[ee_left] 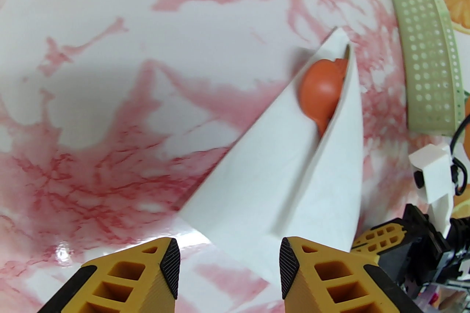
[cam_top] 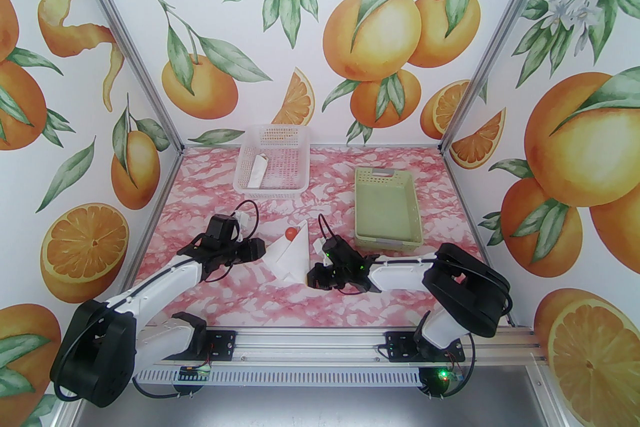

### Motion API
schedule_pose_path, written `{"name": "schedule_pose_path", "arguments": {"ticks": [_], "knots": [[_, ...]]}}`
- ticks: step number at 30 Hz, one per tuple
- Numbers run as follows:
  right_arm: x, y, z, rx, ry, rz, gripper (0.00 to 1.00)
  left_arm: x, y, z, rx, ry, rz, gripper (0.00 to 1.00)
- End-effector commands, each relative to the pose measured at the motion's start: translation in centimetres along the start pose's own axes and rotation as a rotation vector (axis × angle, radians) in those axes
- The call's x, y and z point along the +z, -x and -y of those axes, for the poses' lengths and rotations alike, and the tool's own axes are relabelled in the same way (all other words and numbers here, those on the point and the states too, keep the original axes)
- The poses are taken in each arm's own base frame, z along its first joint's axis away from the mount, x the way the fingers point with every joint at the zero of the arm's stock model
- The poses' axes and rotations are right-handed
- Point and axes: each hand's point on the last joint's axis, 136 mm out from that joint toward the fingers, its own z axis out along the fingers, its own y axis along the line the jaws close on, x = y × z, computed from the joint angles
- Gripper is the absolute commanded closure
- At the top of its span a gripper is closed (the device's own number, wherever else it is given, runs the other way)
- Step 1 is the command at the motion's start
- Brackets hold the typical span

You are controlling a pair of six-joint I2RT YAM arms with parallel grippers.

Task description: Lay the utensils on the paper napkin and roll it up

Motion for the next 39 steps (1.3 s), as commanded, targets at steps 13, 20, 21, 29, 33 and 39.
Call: {"name": "schedule_pose_path", "arguments": {"ticks": [13, 20, 21, 29, 33, 39], "knots": [[0.4, -2.3, 3.8, 0.049, -0.136, -0.069, 1.00, 2.8, -1.0, 0.2, -0.042, -0.082, -0.060, 0.47], [0.4, -2.4, 3.8, 0.052, -0.133, -0.067, 1.00, 3.3, -1.0, 1.3, -0.063, -0.167, -0.056, 0.58], [0.4, -2.5, 3.9, 0.054, -0.134, -0.068, 1.00, 3.3, -1.0, 1.6, -0.062, -0.180, -0.059, 0.62], [0.4, -2.5, 4.0, 0.056, -0.132, -0.064, 1.00, 2.7, -0.9, 2.5, -0.060, -0.220, -0.055, 0.75], [0.5, -2.5, 4.0, 0.055, -0.130, -0.064, 1.00, 2.6, -0.9, 2.9, -0.072, -0.246, -0.053, 0.74], [0.5, -2.4, 3.9, 0.055, -0.128, -0.064, 1.00, 2.7, -0.5, 3.2, -0.085, -0.264, -0.045, 0.72]]}}
